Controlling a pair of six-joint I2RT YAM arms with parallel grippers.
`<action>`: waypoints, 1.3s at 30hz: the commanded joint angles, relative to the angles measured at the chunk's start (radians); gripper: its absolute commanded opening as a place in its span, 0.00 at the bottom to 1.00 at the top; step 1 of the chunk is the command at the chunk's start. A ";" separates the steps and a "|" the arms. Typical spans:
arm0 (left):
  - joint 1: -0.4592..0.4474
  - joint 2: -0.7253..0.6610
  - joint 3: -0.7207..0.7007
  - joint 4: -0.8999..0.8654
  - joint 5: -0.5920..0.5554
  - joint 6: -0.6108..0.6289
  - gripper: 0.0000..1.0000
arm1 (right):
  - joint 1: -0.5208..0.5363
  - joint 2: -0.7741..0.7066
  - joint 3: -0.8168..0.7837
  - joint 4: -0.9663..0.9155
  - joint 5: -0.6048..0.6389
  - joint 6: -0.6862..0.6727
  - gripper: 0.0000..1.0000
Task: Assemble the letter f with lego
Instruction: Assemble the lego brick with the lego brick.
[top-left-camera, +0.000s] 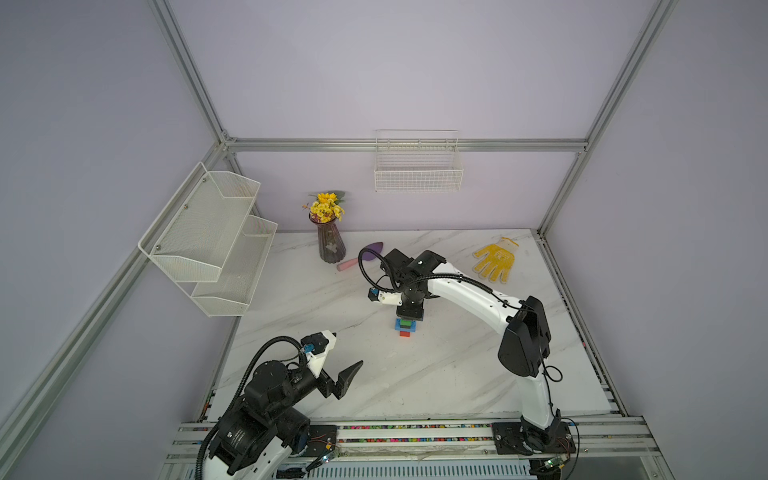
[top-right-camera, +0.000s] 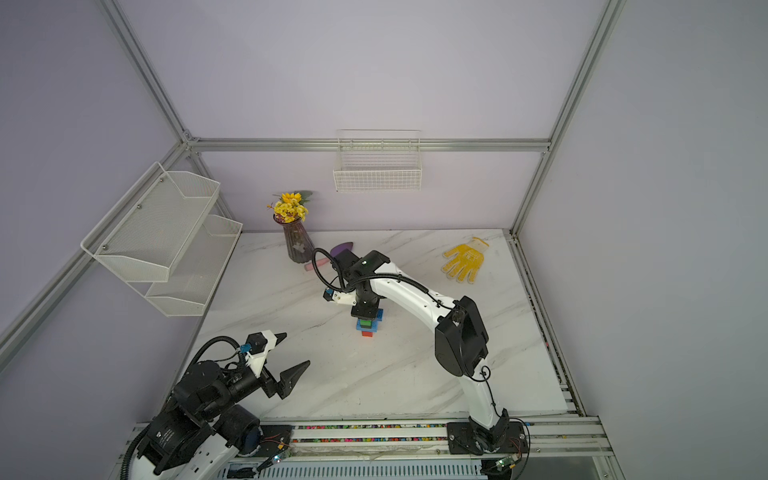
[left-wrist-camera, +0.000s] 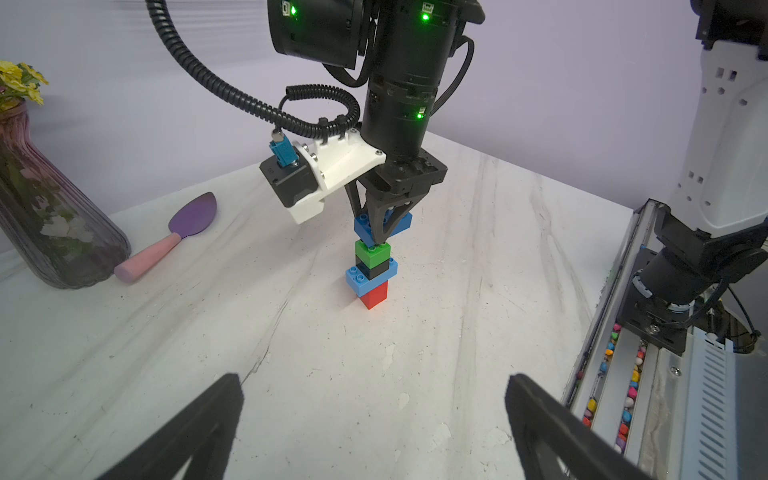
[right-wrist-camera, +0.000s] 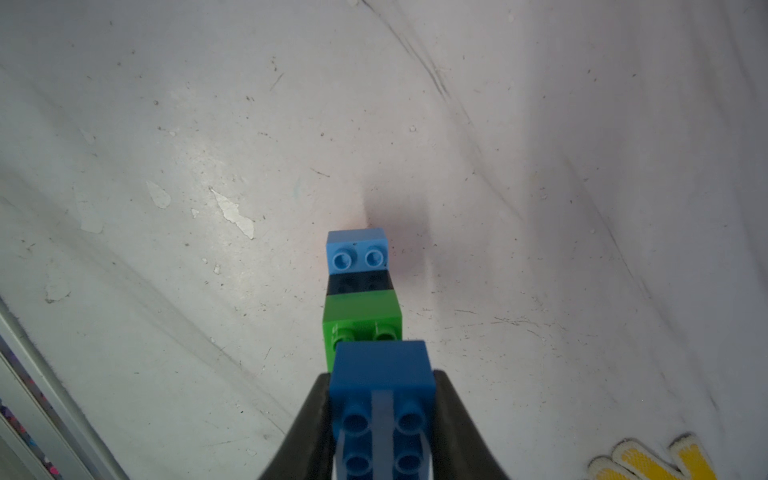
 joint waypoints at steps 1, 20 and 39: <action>-0.004 0.005 -0.015 0.030 -0.005 0.019 1.00 | -0.004 0.017 0.019 -0.024 -0.029 -0.009 0.06; -0.005 0.008 -0.014 0.030 -0.006 0.019 1.00 | -0.006 0.029 0.006 -0.034 -0.046 -0.016 0.06; -0.004 0.008 -0.014 0.030 -0.007 0.019 1.00 | -0.007 0.063 -0.023 -0.052 -0.037 -0.012 0.06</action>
